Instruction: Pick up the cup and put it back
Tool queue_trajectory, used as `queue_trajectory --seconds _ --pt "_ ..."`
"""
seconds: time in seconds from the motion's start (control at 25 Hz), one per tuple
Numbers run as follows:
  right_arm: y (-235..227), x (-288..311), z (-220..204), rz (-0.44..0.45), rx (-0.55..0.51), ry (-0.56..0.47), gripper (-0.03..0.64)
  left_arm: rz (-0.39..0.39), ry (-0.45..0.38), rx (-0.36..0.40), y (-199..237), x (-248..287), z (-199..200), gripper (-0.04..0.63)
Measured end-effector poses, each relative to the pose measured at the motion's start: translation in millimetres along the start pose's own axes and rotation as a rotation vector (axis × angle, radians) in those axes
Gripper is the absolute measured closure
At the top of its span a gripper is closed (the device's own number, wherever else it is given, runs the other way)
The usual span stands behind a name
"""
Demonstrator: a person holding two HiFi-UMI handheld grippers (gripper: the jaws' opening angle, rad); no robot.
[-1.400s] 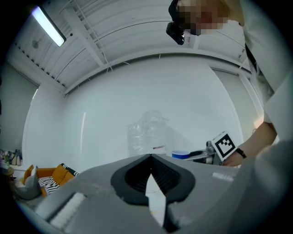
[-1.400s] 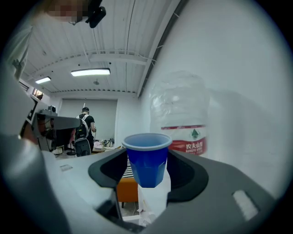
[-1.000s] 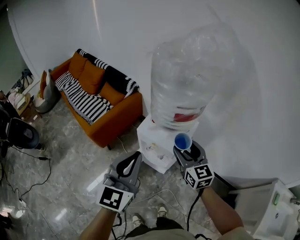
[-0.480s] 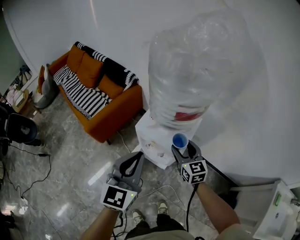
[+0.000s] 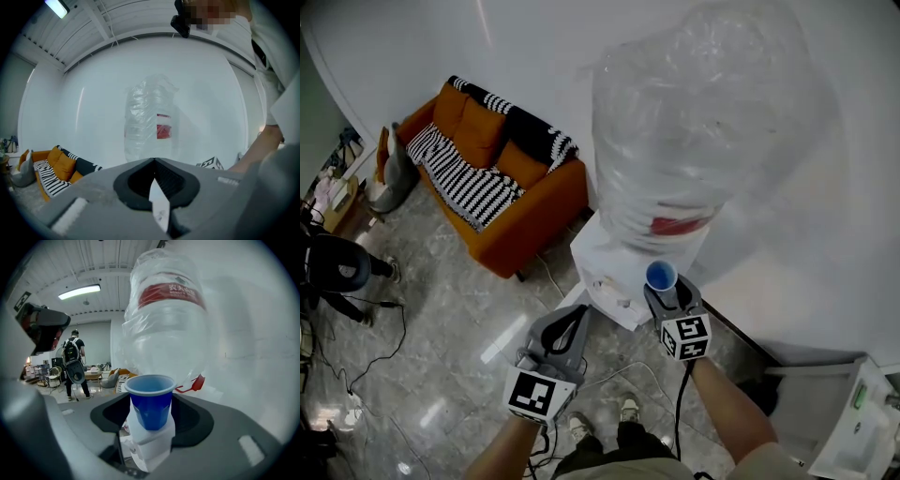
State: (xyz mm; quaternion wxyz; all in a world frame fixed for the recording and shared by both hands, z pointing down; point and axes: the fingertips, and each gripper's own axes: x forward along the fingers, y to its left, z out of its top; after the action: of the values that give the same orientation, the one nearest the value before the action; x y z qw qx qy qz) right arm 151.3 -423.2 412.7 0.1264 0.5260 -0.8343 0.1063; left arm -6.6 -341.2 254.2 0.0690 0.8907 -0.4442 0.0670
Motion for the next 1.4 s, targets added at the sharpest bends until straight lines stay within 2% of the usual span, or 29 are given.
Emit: queue_trajectory --seconds 0.16,0.28,0.36,0.72,0.96,1.08,1.2,1.4 --pt "-1.5 3.1 -14.5 -0.009 -0.005 0.044 0.344 -0.010 0.000 0.031 -2.5 0.1 -6.3 0.594" --pt "-4.4 2.2 -21.5 -0.019 0.030 0.056 0.341 -0.002 0.011 -0.003 -6.0 -2.3 -6.2 0.594" --pt "-5.6 -0.9 -21.8 -0.022 0.049 0.057 0.319 -0.005 0.019 0.015 -6.2 -5.4 -10.1 0.594" --pt "-1.2 -41.3 11.4 -0.031 0.063 0.044 0.313 0.002 -0.024 0.051 -7.7 -19.1 11.1 0.594" --pt "2.6 -84.8 60.4 -0.042 0.055 -0.028 0.325 -0.002 -0.078 0.071 -11.4 -35.8 34.7 0.594" --pt "12.8 -108.1 91.0 -0.042 0.018 -0.063 0.356 0.006 -0.093 0.099 -9.0 -46.3 46.9 0.594" --pt "34.6 -133.9 126.1 -0.013 -0.028 -0.111 0.380 0.013 -0.114 0.116 -6.1 -59.1 60.6 0.594" --pt "74.1 -178.6 182.2 0.047 -0.047 -0.209 0.414 0.033 -0.147 0.152 -3.7 -85.3 82.7 0.594"
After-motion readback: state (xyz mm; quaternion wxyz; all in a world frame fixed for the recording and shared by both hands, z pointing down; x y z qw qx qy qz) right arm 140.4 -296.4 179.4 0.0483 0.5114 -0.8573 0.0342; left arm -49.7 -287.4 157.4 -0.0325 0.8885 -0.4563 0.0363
